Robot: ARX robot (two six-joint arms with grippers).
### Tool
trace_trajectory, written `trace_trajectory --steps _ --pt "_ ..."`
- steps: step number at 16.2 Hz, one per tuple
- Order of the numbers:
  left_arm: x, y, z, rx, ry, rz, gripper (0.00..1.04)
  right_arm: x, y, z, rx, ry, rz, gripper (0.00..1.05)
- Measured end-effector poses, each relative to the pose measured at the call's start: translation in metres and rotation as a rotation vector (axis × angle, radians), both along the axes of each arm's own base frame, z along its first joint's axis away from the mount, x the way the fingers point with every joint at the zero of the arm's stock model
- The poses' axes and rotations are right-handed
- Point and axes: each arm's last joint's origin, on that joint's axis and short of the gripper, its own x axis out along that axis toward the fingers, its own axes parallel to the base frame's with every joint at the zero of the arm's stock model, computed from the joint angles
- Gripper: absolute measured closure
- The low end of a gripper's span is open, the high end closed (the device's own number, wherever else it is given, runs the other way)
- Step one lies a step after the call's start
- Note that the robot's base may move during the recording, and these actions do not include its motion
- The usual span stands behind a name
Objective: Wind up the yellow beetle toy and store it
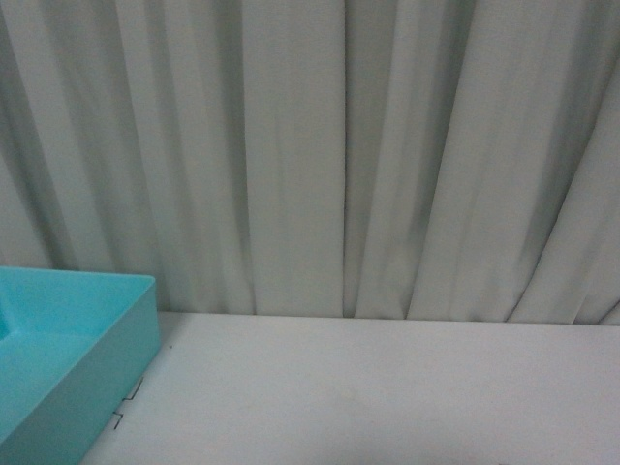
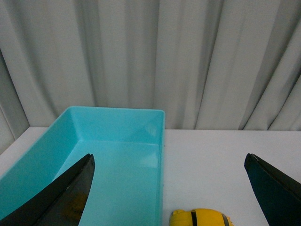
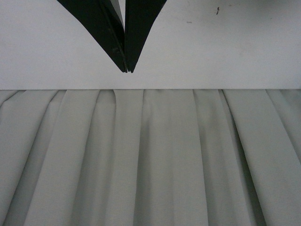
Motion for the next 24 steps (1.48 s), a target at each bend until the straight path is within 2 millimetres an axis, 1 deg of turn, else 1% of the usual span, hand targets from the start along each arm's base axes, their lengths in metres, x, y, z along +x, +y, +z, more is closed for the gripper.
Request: trace_trajectory --steps 5,7,8,9,10,13,16,17,20,21,22,23,24 --pt "0.0 0.0 0.0 0.0 0.0 0.0 0.07 -0.003 0.0 -0.001 0.0 0.012 0.0 1.03" --pt "0.0 0.0 0.0 0.0 0.0 0.0 0.07 -0.007 0.0 -0.005 0.0 0.045 -0.002 1.03" --pt "0.0 0.0 0.0 0.0 0.0 0.001 0.07 -0.012 0.0 -0.004 0.0 0.022 -0.001 1.03" --pt "0.0 0.0 0.0 0.0 0.0 0.0 0.07 -0.013 0.0 -0.001 0.0 -0.004 -0.003 1.03" --pt "0.0 0.0 0.0 0.0 0.0 0.001 0.07 -0.013 0.0 -0.004 0.0 0.018 -0.002 1.03" --pt "0.0 0.0 0.0 0.0 0.0 0.0 0.07 -0.013 0.0 -0.003 0.0 0.009 -0.002 1.02" --pt "0.0 0.0 0.0 0.0 0.0 0.0 0.07 -0.013 0.0 -0.003 0.0 0.009 -0.002 0.67" --pt "0.0 0.0 0.0 0.0 0.0 0.0 0.07 -0.013 0.0 -0.003 0.0 0.009 -0.002 0.4" --pt "0.0 0.0 0.0 0.0 0.0 0.0 0.07 -0.013 0.0 -0.003 0.001 0.009 -0.002 0.05" --pt "0.0 0.0 -0.001 -0.016 0.041 0.015 0.07 -0.013 0.0 -0.003 0.0 0.009 -0.002 0.07" --pt "0.001 -0.002 0.001 -0.081 0.265 0.126 0.07 -0.013 0.0 -0.003 0.0 0.009 -0.003 0.07" --pt "0.01 -0.001 0.009 -0.138 0.381 0.236 0.07 -0.013 0.0 -0.003 0.0 0.01 0.001 0.06" --pt "0.022 0.0 0.017 -0.183 0.37 0.317 0.07 -0.013 0.0 -0.003 0.001 0.009 -0.003 0.06"
